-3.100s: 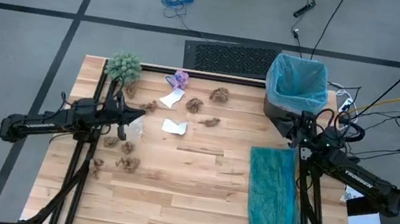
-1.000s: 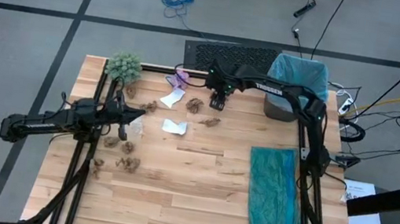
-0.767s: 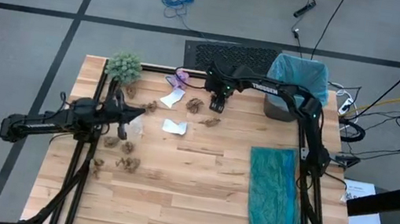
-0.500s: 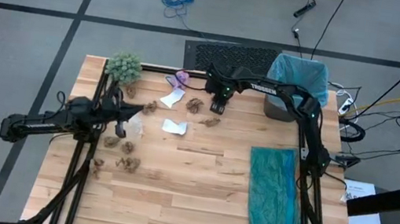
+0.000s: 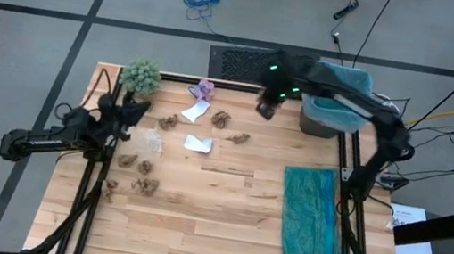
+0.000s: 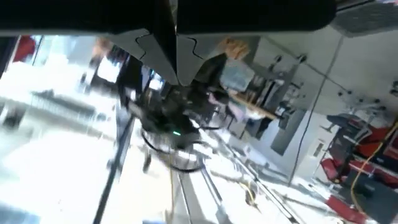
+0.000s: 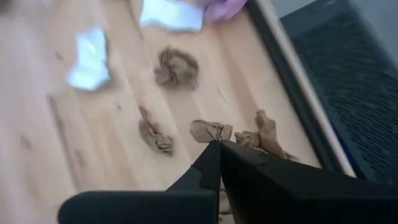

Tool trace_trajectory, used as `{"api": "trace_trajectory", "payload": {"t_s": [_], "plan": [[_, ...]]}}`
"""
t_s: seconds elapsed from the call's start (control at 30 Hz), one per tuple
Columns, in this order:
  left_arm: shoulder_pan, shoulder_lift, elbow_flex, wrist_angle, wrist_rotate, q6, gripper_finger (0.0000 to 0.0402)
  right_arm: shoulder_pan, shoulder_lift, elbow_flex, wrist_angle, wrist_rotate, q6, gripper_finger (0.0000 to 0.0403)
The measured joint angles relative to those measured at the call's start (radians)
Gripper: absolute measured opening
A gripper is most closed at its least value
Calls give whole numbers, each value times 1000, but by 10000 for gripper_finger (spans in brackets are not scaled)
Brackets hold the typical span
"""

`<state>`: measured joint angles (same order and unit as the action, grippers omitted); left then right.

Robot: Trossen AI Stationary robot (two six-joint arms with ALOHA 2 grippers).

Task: Place trash/remove bag and relplace
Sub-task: Put the brown paper into the trash bin

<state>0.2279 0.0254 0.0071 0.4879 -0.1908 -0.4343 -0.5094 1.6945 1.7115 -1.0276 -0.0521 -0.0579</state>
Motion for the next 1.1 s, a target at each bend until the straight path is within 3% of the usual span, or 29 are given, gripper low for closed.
{"api": "trace_trajectory", "payload": {"t_s": [0.13, 0.27, 0.47, 0.7, 0.97, 1.03, 1.1], "plan": [[0, 0, 0, 63, -23, -82, 0, 2, -153, 0, -57, 111, 110, 0], [0, 0, 0, 114, -32, -82, 0, -8, -261, 0, -142, 319, 189, 0], [0, 0, 0, 136, -69, -84, 0, -70, -314, 0, -287, 476, 300, 0], [0, 0, 0, 133, -73, -84, 0, -162, -292, 0, -325, 460, 320, 18], [0, 0, 0, 133, -72, -84, 0, -192, -289, 0, -306, 377, 305, 163], [0, 0, 0, 133, -73, -84, 0, -191, -289, 0, -269, 243, 280, 199], [0, 0, 0, 132, -72, -84, 0, -164, -289, 0, -191, -14, 182, 222]]}}
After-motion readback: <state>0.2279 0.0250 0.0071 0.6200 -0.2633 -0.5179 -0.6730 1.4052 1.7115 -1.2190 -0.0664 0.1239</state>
